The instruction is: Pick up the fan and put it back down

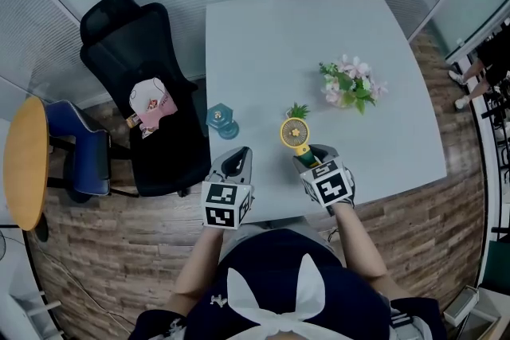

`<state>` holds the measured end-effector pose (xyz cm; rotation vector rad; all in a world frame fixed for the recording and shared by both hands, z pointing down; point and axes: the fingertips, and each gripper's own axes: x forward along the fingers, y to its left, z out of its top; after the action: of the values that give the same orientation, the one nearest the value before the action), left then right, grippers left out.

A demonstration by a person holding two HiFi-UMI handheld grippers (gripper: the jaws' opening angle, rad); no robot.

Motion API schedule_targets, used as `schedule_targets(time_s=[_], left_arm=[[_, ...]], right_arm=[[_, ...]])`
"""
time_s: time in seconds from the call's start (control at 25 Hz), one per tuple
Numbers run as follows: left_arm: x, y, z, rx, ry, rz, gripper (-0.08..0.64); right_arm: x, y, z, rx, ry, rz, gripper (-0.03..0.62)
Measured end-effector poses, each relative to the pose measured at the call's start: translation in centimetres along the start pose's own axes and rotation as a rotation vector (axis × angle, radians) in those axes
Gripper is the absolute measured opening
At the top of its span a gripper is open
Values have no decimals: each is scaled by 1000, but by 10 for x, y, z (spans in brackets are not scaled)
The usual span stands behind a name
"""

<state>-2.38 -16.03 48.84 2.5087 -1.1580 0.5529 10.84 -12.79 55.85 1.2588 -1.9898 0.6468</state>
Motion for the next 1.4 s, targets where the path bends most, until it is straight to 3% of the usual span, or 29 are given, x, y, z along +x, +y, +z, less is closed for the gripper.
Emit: schedule_targets(time_s=[0.48,0.92,1.4], left_arm=[[32,18,-2,9,50,-10,25],[75,20,-9,-1,111,-65,25],[93,20,-20,-4,153,-82,25]], right_arm=[[55,-10,-6,6,75,31,192],[97,-19,-17,2,172,59,192],[126,-23,-31,-58,193,77,192]])
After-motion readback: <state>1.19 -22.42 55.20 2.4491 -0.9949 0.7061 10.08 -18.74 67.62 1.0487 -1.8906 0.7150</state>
